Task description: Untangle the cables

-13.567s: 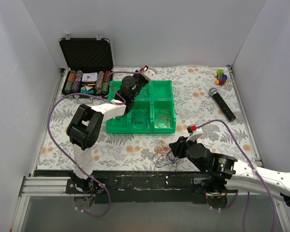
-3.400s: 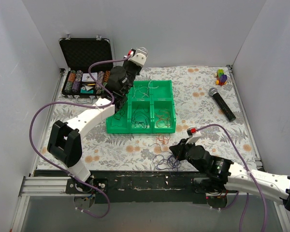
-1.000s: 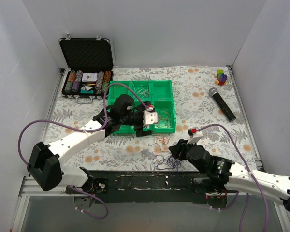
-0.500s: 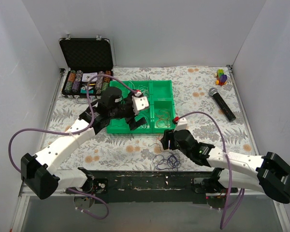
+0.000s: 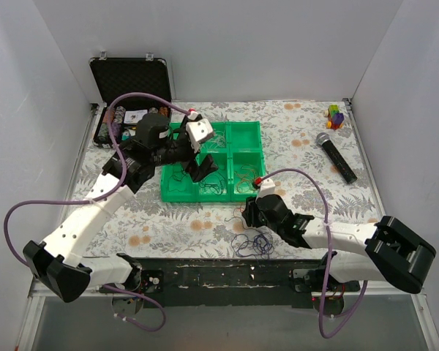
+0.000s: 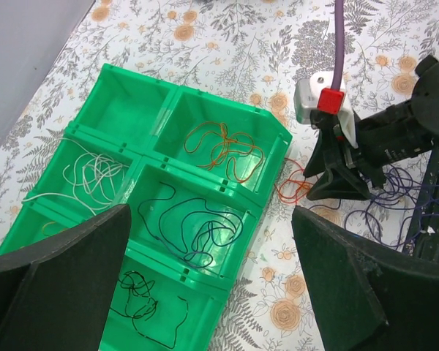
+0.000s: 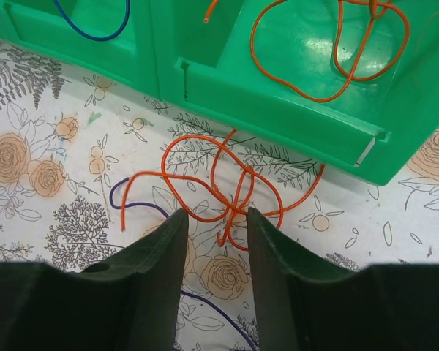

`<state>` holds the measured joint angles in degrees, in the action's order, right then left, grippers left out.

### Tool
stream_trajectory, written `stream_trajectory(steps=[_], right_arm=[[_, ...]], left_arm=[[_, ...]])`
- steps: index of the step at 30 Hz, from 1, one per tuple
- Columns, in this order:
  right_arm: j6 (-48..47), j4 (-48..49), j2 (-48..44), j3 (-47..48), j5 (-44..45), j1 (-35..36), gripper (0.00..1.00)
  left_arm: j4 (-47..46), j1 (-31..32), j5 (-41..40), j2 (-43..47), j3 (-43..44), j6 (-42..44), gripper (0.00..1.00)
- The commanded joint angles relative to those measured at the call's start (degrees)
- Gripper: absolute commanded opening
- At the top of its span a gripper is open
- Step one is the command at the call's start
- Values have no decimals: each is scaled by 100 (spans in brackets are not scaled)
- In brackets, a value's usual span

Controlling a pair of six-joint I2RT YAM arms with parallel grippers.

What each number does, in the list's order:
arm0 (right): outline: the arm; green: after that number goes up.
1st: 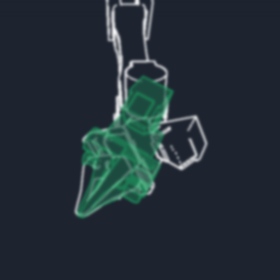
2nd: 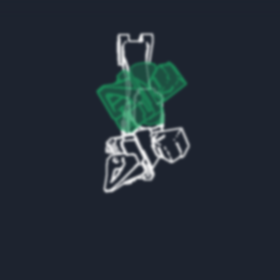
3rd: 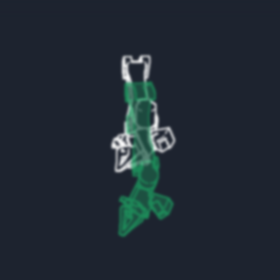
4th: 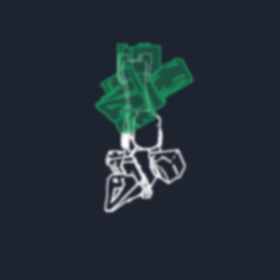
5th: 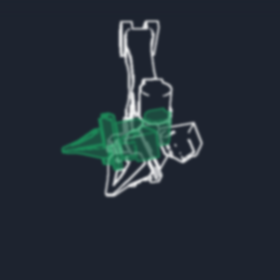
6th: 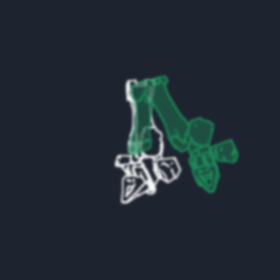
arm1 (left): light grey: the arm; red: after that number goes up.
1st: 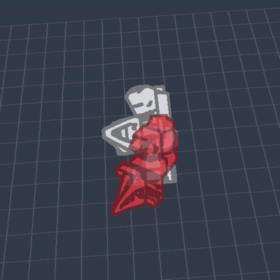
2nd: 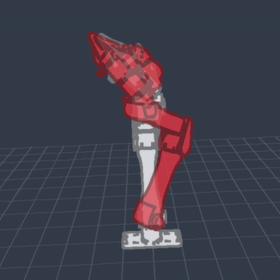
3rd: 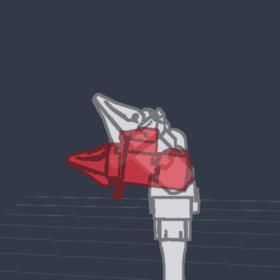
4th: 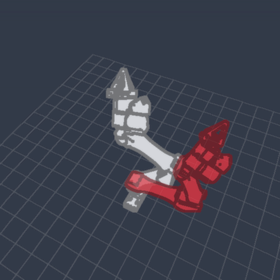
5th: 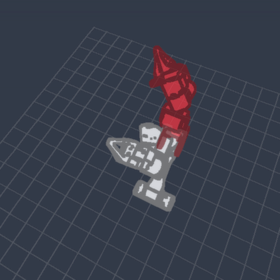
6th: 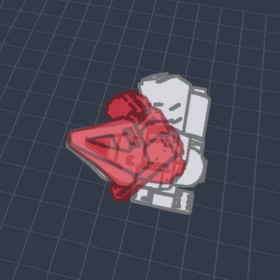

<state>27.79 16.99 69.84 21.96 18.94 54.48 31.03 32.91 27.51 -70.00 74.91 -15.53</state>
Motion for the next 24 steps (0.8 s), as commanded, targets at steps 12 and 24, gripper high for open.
stream_trajectory(steps=[12,24], right_arm=[[-537,-187,-1146,475,-39,-34,1],[-1276,-909,-1202,1864,137,-402,1]], left_arm=[[62,-91,-298,214,674,-222,92],[-211,-100,-465,381,428,-354,92]])
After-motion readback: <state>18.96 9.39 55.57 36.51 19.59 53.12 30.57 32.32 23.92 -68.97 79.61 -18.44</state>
